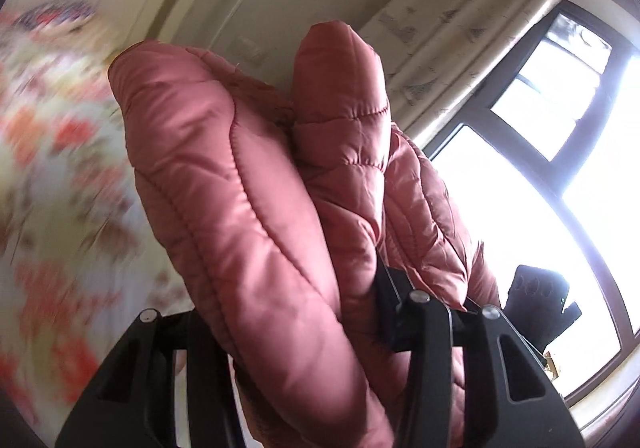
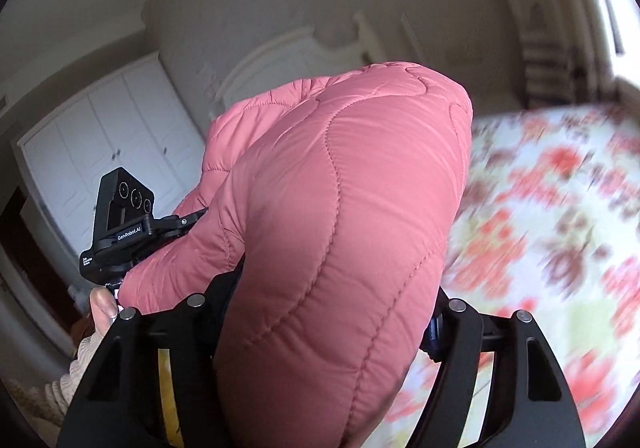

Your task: Fold large clothes

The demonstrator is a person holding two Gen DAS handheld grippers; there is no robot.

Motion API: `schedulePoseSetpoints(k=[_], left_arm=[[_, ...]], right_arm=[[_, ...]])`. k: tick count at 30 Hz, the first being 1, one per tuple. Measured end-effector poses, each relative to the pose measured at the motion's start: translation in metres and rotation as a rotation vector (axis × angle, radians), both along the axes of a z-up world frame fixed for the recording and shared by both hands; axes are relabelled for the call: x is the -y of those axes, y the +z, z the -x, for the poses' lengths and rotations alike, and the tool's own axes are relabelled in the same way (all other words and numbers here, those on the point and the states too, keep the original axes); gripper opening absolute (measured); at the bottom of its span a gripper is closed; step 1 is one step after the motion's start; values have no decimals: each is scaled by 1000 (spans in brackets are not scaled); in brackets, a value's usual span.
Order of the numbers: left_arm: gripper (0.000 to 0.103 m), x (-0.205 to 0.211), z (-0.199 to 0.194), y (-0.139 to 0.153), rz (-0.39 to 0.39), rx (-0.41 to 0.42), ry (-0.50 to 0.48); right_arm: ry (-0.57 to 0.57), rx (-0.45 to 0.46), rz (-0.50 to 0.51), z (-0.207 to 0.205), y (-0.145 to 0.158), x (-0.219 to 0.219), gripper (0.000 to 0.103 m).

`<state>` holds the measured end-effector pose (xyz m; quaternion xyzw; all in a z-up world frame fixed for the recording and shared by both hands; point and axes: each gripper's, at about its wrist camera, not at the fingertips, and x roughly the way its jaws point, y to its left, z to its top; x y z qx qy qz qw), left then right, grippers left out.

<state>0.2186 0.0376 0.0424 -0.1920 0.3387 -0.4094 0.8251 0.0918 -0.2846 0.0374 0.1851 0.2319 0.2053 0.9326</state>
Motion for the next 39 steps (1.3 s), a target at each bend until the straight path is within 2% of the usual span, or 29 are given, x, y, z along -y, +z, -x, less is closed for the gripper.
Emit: schedulePoseSetpoints(k=[4, 8, 12, 14, 15, 16, 17, 19, 21, 22, 24, 25, 26, 28, 30, 32, 34, 36, 37, 39], left_arm=[[46, 41, -22, 27, -18, 42, -38], [47, 71, -51, 16, -40, 1, -57], [48, 110, -83, -17, -107, -61, -62], [49, 126, -101, -40, -166, -102, -52], [55, 137, -111, -55, -208, -141, -40], [60, 140, -116, -70, -224, -165, -23], [66, 138, -116, -76, -208, -159, -20], [69, 135, -113, -79, -200, -136, -26], [75, 132, -111, -78, -215, -119, -26], [76, 131, -109, -77, -226, -107, -21], [81, 127, -114, -77, -224, -110, -14], [82, 127, -115, -78, -218, -117, -7], [84, 122, -118, -82, -214, -122, -3], [85, 123, -121, -83, -206, -133, 5], [86, 120, -117, -77, -205, -130, 11], [87, 108, -112, -65, -229, -99, 45], [87, 95, -110, -41, -256, -57, 112], [89, 81, -104, -18, -241, -3, 185], [91, 75, -102, 2, -207, 45, 213], [92, 81, -99, 30, -178, 112, 201]], right_arm=[[-58, 58, -31, -1, 23, 31, 70], [-107, 38, -47, -18, 21, 54, 70], [-147, -49, -65, -41, -2, 75, 70], [-159, -127, -65, -64, -27, 90, 70], [-168, -173, -57, -72, -40, 90, 70], [-189, -257, -37, -84, -56, 93, 70], [-207, -304, -30, -94, -66, 95, 75], [-227, -317, -28, -90, -69, 94, 82], [-272, -310, 38, -80, -56, 90, 92], [-305, -295, 61, -78, -52, 92, 92], [-437, -177, 141, -56, -23, 84, 92], [-464, -92, 170, -46, -9, 76, 92], [-433, 9, 201, -37, 6, 60, 92], [-335, 58, 286, -41, 15, 28, 92], [-253, 44, 390, -52, 9, -6, 83], [-192, 27, 514, -57, -7, -43, 83], [-121, -66, 628, -72, -37, -72, 83], [-134, -63, 737, -77, -59, -88, 85], [-142, -51, 764, -75, -63, -93, 85], [-143, -66, 748, -77, -61, -93, 85]])
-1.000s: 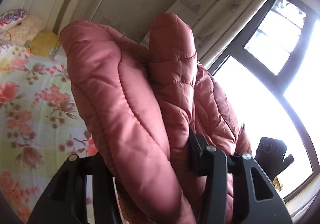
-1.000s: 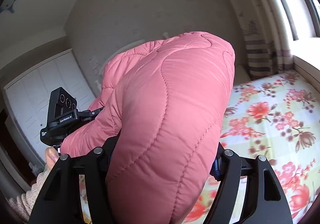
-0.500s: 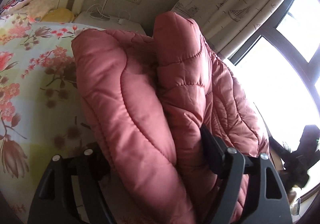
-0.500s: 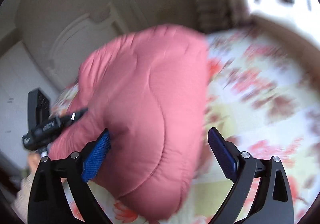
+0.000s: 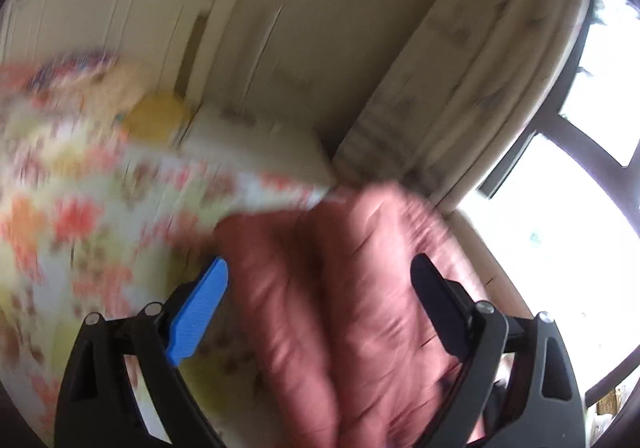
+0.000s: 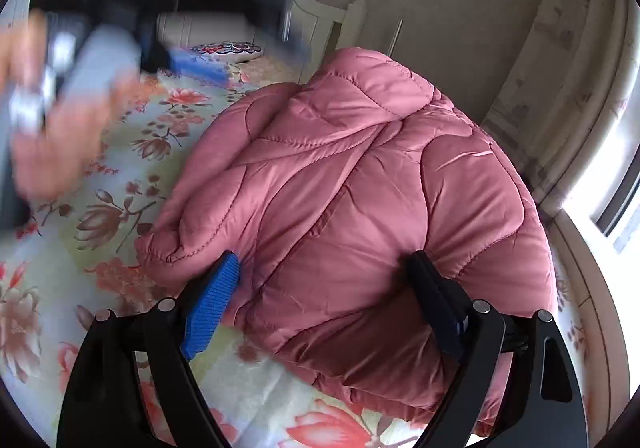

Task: Fold large clothes
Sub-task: 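Lower the bundle onto the bed and press it flat with both tools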

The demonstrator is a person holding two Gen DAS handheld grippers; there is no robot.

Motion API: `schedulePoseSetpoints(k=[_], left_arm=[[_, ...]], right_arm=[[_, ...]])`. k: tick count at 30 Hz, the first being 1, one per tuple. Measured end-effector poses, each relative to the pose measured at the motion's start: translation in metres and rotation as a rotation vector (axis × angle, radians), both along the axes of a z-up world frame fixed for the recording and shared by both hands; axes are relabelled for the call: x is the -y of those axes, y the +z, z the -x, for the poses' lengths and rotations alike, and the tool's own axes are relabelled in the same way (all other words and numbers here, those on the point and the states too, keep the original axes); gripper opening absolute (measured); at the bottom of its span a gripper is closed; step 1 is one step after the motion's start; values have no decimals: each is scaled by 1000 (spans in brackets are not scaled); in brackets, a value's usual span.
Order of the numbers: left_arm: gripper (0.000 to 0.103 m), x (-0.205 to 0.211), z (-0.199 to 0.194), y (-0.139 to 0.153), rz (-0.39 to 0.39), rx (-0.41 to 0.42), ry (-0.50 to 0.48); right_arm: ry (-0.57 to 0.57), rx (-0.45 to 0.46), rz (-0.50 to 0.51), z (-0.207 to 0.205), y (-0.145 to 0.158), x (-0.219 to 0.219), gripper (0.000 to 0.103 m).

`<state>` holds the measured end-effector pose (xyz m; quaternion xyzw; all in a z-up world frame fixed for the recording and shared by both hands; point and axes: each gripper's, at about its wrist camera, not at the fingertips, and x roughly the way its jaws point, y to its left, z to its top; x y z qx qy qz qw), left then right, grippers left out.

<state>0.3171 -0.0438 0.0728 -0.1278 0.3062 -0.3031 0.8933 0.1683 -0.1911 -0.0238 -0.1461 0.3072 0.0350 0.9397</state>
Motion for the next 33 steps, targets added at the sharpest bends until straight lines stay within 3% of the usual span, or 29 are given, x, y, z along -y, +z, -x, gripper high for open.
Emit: schedulePoseSetpoints(k=[4, 8, 10, 13, 14, 16, 18, 22, 24, 26, 29, 31, 33], left_arm=[[92, 66, 1, 35, -110, 88, -142], [92, 143, -3, 28, -320, 165, -217], [92, 163, -21, 14, -381, 136, -207], [92, 169, -75, -32, -444, -1, -104], [98, 164, -91, -53, -455, -61, -84], [101, 148, -116, -87, -359, -207, -104], [101, 137, -126, -94, -297, -257, -116], [101, 136, -125, -96, -314, -234, -115], [101, 136, -122, -95, -322, -223, -112], [101, 135, -122, -95, -318, -223, -112], [101, 137, -122, -95, -315, -221, -111], [101, 136, -121, -95, -319, -217, -109], [101, 138, -121, -91, -314, -211, -116]], right_arm=[[-2, -15, 13, -12, -2, 3, 85], [-2, -10, 10, -10, 0, 1, 86], [-1, -10, 15, -11, -6, 3, 86], [3, -11, 18, -10, -8, 3, 86], [5, -10, 18, -9, -8, 4, 86], [16, -7, 19, -7, -9, 4, 87], [28, -5, 49, -7, -11, -1, 87], [85, -57, 1, -8, 1, 7, 86], [132, -62, -75, -4, 21, 19, 77], [119, 13, -189, 1, 53, 47, 77], [-8, 122, -271, 1, 83, 92, 75], [-101, 112, -266, -7, 77, 113, 74], [-141, -15, -238, -25, 42, 120, 76]])
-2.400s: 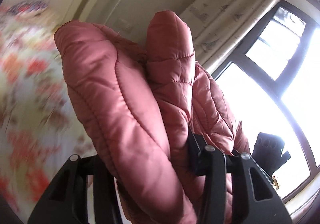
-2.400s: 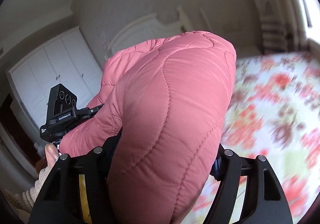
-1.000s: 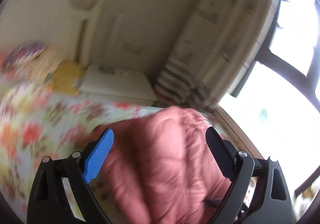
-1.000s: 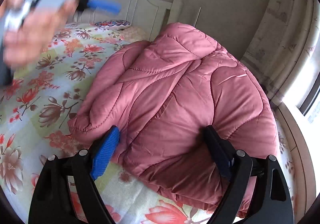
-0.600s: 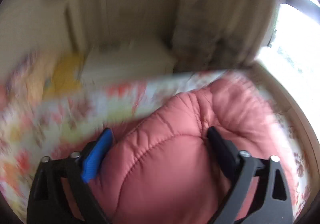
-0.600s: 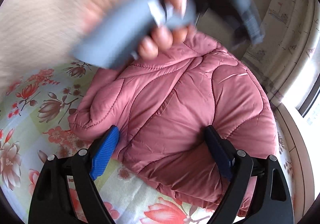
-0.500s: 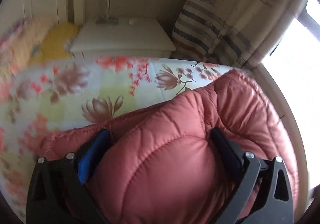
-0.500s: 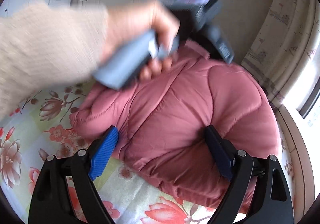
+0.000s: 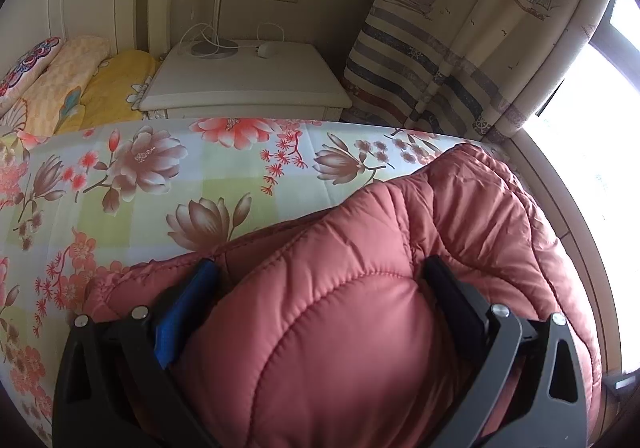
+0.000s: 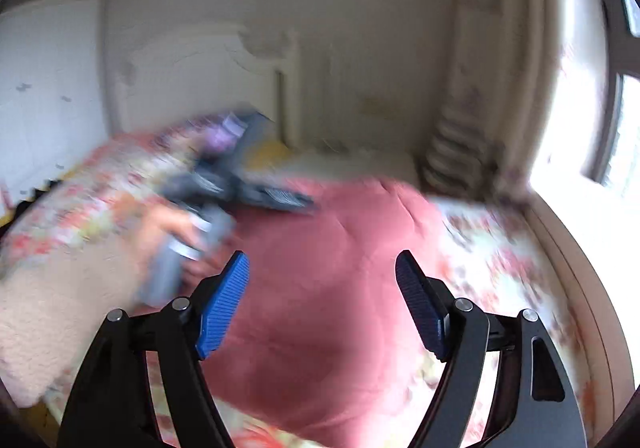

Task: Fold large clothes
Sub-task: 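Lower the bundle onto the bed and press it flat with both tools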

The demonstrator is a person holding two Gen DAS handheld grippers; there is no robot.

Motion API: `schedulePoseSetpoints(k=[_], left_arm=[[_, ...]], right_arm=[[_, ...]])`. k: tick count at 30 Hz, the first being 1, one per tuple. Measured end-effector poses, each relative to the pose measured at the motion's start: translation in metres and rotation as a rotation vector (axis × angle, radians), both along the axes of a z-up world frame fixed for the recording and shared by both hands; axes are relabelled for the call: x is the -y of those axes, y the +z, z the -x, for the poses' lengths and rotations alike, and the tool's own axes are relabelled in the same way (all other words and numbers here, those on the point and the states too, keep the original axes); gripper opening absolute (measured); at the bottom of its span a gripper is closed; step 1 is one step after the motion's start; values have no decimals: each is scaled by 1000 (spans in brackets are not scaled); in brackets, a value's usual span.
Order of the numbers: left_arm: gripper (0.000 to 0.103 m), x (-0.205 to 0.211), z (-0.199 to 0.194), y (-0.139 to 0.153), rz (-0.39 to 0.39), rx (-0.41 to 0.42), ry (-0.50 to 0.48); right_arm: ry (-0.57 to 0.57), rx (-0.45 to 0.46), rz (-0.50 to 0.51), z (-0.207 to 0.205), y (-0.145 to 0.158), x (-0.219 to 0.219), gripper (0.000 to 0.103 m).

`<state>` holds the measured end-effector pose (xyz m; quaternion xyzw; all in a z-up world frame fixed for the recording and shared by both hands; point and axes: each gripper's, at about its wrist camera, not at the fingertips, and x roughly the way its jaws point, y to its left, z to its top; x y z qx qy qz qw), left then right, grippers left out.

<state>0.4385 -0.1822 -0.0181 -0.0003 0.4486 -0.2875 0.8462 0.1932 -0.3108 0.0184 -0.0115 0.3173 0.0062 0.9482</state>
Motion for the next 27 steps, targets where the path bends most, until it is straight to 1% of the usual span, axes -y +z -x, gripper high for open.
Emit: schedulePoseSetpoints(k=[1, 2, 3, 4, 6, 8, 10, 13, 14, 15, 17, 18, 19, 20, 21, 22, 23, 24, 25, 27], left_arm=[[101, 0, 2, 2, 1, 6, -3], [101, 2, 3, 2, -10, 15, -4], [101, 2, 4, 3, -16, 21, -4], [101, 3, 4, 3, -20, 25, -2], [101, 3, 3, 3, -27, 26, 4], [101, 4, 5, 3, -44, 39, 13], [101, 4, 4, 3, -44, 42, 15], [101, 4, 5, 4, -49, 46, 15], [101, 3, 5, 3, -50, 47, 15], [101, 3, 5, 3, -52, 47, 16], [101, 4, 5, 3, -58, 51, 19], [101, 4, 5, 3, -61, 53, 20], [101, 4, 6, 3, -65, 57, 22], [101, 4, 6, 3, -67, 60, 24], [101, 5, 7, 4, -72, 64, 28], [101, 5, 6, 3, -85, 68, 40], [101, 5, 6, 2, -104, 71, 50], [101, 6, 5, 2, -110, 70, 50], [101, 7, 5, 2, -111, 70, 49], [101, 8, 6, 2, -120, 75, 46]], right_arm=[[-2, -52, 56, -6, -26, -5, 77], [-2, -31, 99, -3, -34, -10, 79], [-1, -19, 121, -1, -36, -13, 79], [-1, -30, 117, 0, -34, -12, 79], [8, -61, 84, -3, -27, -5, 79], [8, -54, 68, -7, -12, 1, 77], [-12, 4, 57, -9, 9, 10, 75], [-51, 78, 124, -26, 40, 18, 75], [-59, 112, 150, -42, 53, 24, 75], [-65, 113, 150, -54, 57, 30, 75], [-107, 60, 117, -100, 59, 53, 75], [-128, 19, 97, -124, 54, 64, 75], [-133, -40, 55, -149, 45, 75, 75], [-131, -93, 21, -165, 34, 82, 75], [-129, -173, -11, -186, 16, 89, 76], [-122, -295, -25, -208, -15, 93, 76], [-109, -350, -33, -217, -35, 94, 78], [-97, -355, -74, -219, -48, 97, 80], [-108, -345, -126, -217, -50, 101, 81], [-127, -340, -151, -212, -48, 108, 83]])
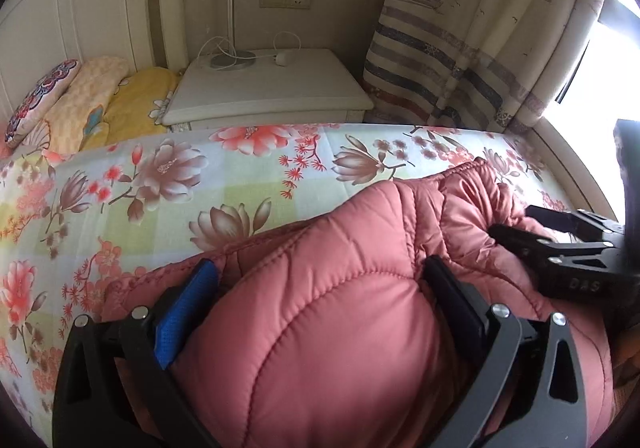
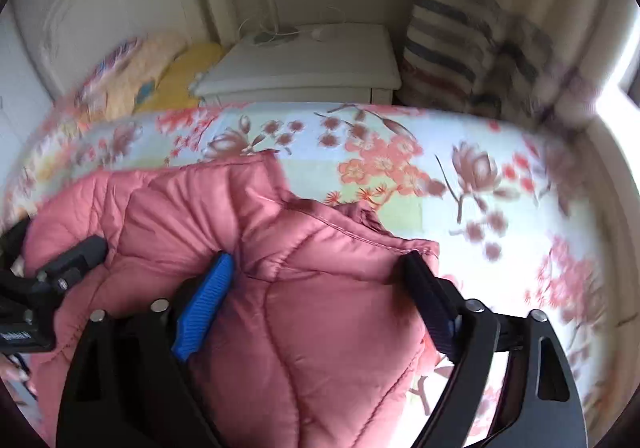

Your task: Fold large clothes

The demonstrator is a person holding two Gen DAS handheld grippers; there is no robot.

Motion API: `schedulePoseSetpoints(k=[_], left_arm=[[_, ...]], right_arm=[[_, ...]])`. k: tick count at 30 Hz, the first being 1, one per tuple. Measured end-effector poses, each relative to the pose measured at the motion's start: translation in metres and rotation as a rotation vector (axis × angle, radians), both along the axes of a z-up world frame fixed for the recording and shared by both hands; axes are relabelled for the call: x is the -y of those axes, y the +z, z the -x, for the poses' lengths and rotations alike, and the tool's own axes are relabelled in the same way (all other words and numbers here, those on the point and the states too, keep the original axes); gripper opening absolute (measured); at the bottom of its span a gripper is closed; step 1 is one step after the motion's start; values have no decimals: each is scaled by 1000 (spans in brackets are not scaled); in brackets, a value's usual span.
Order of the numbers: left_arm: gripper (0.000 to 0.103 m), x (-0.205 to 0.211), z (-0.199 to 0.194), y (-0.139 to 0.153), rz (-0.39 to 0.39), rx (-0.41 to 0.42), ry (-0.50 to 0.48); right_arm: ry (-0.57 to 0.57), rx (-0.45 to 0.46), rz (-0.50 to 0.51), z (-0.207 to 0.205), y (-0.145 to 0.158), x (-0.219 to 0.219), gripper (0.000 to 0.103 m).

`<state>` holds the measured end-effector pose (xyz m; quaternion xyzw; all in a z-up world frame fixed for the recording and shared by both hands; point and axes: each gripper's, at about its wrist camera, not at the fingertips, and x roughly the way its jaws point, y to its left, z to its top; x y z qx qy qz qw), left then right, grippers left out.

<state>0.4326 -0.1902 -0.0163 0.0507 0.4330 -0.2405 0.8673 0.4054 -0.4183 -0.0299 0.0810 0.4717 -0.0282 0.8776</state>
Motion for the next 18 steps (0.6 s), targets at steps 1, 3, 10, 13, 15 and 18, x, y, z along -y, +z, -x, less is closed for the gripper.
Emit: schedulePoseSetpoints(k=[1, 3, 10, 13, 15, 18], left_arm=[[101, 1, 1, 0, -5, 4, 1], [101, 0, 3, 3, -13, 11, 5], [101, -43, 74, 70, 48, 185, 50], [101, -75, 123, 95, 125, 244, 93], [101, -91, 152, 105, 152, 277, 125], [101, -112, 204, 124, 144, 372, 174]], right_arm=[[-3, 10, 20, 3, 3, -1, 83], [-40, 55, 69, 16, 14, -3, 83], [9, 350, 109, 149, 86, -36, 85], [59, 429, 107, 203, 99, -51, 86], [76, 472, 74, 239, 102, -59, 86], [51, 514, 39, 282, 110, -59, 86]])
